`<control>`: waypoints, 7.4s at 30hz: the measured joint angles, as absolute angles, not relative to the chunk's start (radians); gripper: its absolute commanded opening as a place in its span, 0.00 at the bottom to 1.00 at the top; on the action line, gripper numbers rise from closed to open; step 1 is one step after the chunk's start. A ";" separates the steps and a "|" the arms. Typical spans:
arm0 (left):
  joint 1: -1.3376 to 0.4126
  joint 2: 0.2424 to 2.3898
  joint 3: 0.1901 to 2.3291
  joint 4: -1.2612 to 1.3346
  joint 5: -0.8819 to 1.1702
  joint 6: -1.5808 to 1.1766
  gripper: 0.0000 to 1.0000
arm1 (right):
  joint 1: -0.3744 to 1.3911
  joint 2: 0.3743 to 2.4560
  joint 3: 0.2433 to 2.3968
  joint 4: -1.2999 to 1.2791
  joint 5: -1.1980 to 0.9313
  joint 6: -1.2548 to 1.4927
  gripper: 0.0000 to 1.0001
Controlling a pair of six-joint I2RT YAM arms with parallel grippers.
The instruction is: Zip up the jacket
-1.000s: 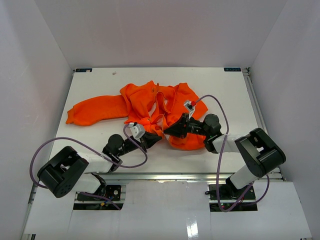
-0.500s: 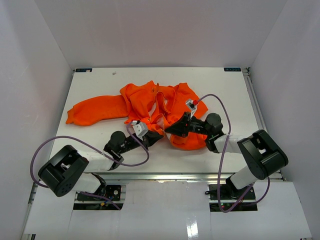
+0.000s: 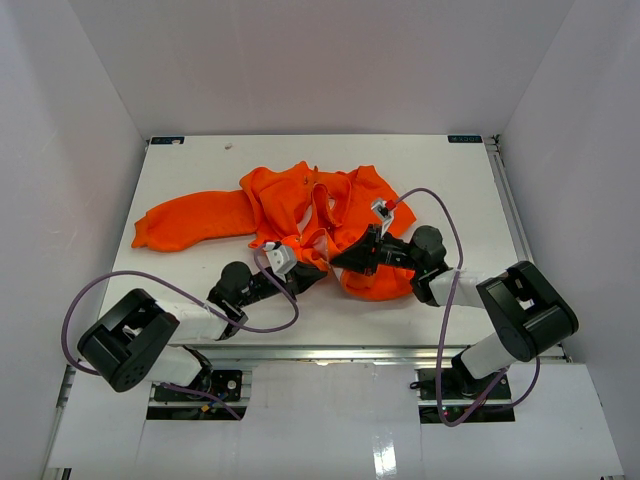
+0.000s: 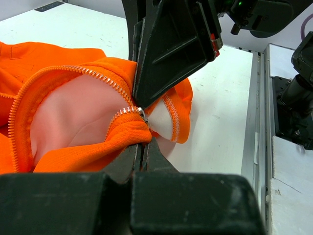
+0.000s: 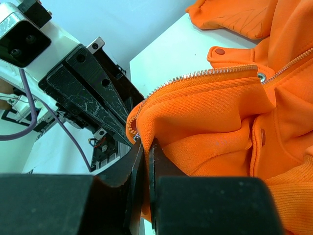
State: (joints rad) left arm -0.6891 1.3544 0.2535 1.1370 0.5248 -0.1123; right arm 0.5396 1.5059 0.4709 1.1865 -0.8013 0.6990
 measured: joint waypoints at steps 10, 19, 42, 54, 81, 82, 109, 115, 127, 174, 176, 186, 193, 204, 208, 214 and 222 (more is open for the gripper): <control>-0.685 1.355 0.251 1.145 0.567 -0.112 0.00 | 0.539 1.506 0.486 1.148 -0.821 0.685 0.08; -0.683 1.393 0.259 1.152 0.570 -0.115 0.00 | 0.538 1.501 0.506 1.069 -0.821 0.655 0.09; -0.565 1.453 0.268 1.082 0.764 -0.383 0.00 | 0.630 1.145 0.513 0.432 -0.333 0.418 0.40; -0.559 1.451 0.271 1.081 0.789 -0.402 0.00 | 1.003 1.048 0.582 0.256 0.046 0.208 0.45; -0.557 1.451 0.270 1.077 0.787 -0.403 0.00 | 1.024 1.209 0.547 0.349 0.090 0.225 0.31; -0.555 1.451 0.270 1.076 0.782 -0.402 0.00 | 1.026 1.212 0.547 0.350 0.097 0.228 0.31; -0.551 1.451 0.270 1.085 0.761 -0.403 0.00 | 1.074 1.240 0.553 0.353 0.257 0.230 0.08; -0.552 1.451 0.270 1.091 0.753 -0.405 0.00 | 1.083 1.233 0.561 0.339 0.286 0.221 0.08; -0.552 1.452 0.270 1.111 0.748 -0.404 0.00 | 1.088 1.221 0.577 0.328 0.305 0.192 0.08; -0.553 1.424 0.262 1.106 0.906 -0.614 0.00 | 1.101 1.011 0.616 0.286 0.154 -0.491 0.52; -0.552 1.411 0.268 1.109 0.915 -0.646 0.00 | 1.125 0.993 0.581 0.304 0.157 -0.553 0.53; -0.545 1.351 0.307 1.104 0.933 -0.761 0.00 | 1.282 0.895 0.435 0.370 0.208 -0.790 0.54; -0.545 1.349 0.317 1.104 0.933 -0.795 0.00 | 1.370 0.879 0.416 0.373 0.302 -0.881 0.50; -0.545 1.349 0.317 1.106 0.933 -0.809 0.00 | 1.382 0.993 0.414 0.450 0.396 -0.987 0.42; -0.545 1.349 0.317 1.107 0.933 -0.811 0.00 | 1.382 1.004 0.414 0.491 0.418 -1.014 0.36; -0.542 1.349 0.317 1.119 0.932 -0.813 0.00 | 1.382 1.010 0.404 0.539 0.434 -1.036 0.19; -0.539 1.350 0.317 1.137 0.932 -0.815 0.00 | 1.382 1.015 0.394 0.565 0.439 -1.035 0.22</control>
